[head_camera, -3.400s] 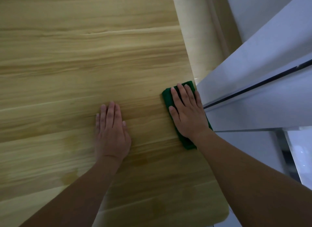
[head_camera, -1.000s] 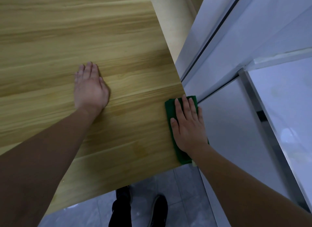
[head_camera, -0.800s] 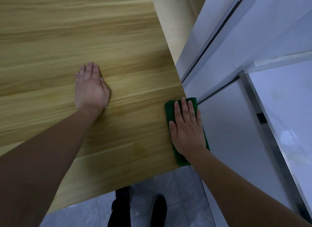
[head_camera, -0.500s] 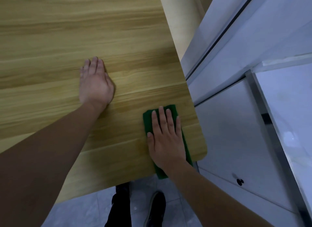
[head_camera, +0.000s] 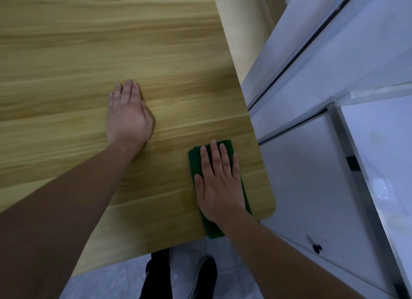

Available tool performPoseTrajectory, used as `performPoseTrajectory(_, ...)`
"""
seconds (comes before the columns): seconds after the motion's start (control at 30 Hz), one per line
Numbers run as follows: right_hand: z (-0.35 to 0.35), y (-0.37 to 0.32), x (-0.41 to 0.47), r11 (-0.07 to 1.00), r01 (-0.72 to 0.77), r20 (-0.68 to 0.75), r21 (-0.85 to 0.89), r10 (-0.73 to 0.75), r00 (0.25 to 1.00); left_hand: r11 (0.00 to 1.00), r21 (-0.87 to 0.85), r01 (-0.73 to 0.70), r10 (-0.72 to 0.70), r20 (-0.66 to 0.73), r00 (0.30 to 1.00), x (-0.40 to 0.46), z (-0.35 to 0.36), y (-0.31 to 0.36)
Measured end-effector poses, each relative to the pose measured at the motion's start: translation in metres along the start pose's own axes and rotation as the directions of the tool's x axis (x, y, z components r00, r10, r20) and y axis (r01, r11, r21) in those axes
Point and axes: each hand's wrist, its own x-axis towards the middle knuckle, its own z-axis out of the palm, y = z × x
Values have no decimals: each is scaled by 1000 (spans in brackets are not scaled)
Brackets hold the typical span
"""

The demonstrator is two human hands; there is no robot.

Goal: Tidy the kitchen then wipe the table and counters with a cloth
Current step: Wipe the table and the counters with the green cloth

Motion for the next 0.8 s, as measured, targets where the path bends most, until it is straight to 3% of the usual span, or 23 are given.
performPoseTrajectory(0.67, -39, -6, 201, 999, 13, -30, -42, -15, 999, 999, 36, 21, -22, 33, 999, 10, 4, -1)
performPoseTrajectory(0.8, -40, -8, 209, 998, 9, -43, -62, -11, 999, 999, 37, 17, -18, 42, 999, 12, 5, -2)
